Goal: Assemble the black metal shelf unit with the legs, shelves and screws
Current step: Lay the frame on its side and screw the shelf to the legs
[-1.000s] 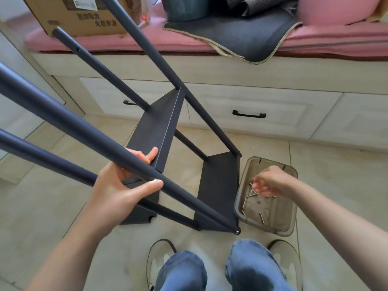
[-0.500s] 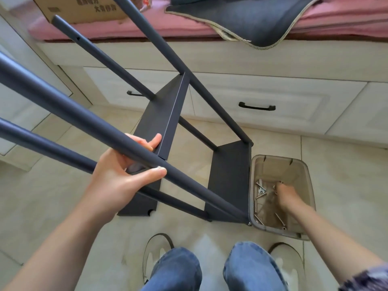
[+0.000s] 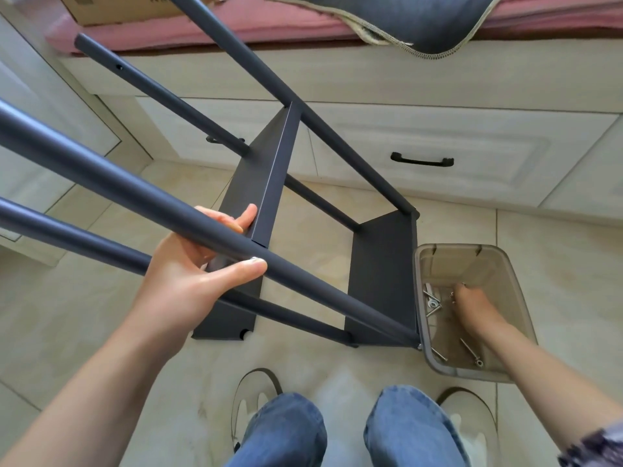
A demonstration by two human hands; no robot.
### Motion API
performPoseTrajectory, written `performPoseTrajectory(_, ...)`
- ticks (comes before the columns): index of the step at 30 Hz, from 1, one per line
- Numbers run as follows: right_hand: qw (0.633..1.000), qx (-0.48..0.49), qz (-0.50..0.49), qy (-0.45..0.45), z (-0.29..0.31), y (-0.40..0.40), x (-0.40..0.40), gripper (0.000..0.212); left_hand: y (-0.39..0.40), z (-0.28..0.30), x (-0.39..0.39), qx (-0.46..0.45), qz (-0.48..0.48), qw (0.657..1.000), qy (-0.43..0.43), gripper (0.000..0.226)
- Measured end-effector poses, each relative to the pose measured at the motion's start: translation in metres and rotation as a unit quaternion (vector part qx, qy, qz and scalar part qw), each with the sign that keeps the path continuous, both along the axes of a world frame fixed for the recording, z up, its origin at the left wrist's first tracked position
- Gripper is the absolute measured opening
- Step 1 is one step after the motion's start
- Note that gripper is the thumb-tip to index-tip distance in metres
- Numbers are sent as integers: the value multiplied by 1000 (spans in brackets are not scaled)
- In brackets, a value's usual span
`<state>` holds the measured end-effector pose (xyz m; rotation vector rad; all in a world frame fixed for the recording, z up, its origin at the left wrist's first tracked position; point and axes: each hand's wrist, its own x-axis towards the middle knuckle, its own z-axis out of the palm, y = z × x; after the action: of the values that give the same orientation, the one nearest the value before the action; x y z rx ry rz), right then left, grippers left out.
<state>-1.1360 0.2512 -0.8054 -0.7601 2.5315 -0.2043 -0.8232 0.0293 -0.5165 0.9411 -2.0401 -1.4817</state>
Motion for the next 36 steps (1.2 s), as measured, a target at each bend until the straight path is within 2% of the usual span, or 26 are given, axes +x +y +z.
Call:
performPoseTrajectory(3,1000,-10,-4,9,8,-4,3,6,1,1,-1,-1,1,1000,-4,34)
performPoseTrajectory(5,999,-38,-24,10,20,-9,4,3,2,2,0,9,4,1000,1,36)
performPoseTrajectory(8,989,-128,-77,6,47,-19,9,13,-1,2,4,25,5,1000,-2,36)
performPoseTrajectory(12,963,-249,-107,2,98,-35,28,7,-7,0,15,48,16,999,-3,39)
performPoseTrajectory(18,923,-367,-50,-108,171,-64,88,9,-8,-11,36,86,40,995,19,28)
performPoseTrajectory(25,885,-396,16,-245,216,-109,157,9,-23,-48,60,141,89,985,46,28)
performPoseTrajectory(30,868,-364,8,-338,226,-138,182,12,-32,-78,75,171,109,976,83,29)
performPoseTrajectory(36,858,-321,7,-401,230,-160,198,13,-45,-107,91,202,120,964,126,30)
